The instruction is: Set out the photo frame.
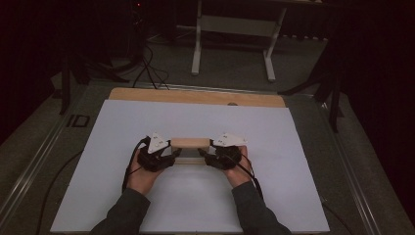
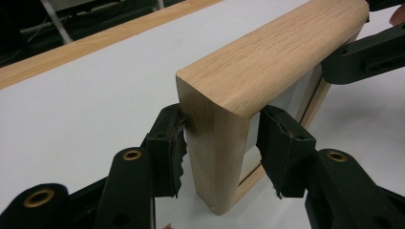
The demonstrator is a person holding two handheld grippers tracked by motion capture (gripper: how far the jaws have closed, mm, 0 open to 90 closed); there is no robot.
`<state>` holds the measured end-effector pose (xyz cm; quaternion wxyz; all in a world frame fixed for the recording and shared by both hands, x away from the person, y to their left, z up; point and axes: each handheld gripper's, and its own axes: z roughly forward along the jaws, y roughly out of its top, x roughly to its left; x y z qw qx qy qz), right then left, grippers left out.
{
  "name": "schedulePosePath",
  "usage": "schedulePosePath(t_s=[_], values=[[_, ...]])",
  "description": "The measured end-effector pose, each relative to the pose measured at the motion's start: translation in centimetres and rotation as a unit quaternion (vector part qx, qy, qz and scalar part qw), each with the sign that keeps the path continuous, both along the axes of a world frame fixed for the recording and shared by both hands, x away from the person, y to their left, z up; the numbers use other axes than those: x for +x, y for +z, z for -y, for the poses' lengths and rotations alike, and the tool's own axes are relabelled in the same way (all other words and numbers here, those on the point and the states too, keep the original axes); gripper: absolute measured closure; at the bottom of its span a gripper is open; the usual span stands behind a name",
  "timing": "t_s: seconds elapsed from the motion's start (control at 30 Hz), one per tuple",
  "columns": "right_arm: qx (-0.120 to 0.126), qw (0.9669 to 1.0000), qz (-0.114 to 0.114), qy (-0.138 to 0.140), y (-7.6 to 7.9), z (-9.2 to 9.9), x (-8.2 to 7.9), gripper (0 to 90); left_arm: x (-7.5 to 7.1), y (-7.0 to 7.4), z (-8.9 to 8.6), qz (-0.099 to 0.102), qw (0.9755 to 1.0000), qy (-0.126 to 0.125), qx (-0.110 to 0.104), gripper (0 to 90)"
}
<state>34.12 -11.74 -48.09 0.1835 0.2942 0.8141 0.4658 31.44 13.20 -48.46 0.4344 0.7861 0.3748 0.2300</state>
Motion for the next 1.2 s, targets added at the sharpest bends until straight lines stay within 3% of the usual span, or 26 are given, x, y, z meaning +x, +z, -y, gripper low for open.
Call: schedulePosePath(t_s=[0.43,1.2], values=[[0.003,1.0000,-0.006,-0.002,-0.6,0.2,0.2,49.2,0.3,-0.4,-0.3,-0.008,0.9998,-0.003,-0.019,52.1],[-0.013,0.9994,-0.033,-0.002,-2.3,1.0,0.4,61.2,0.7,-2.1,-0.6,-0.043,0.9991,0.005,-0.005,58.4]])
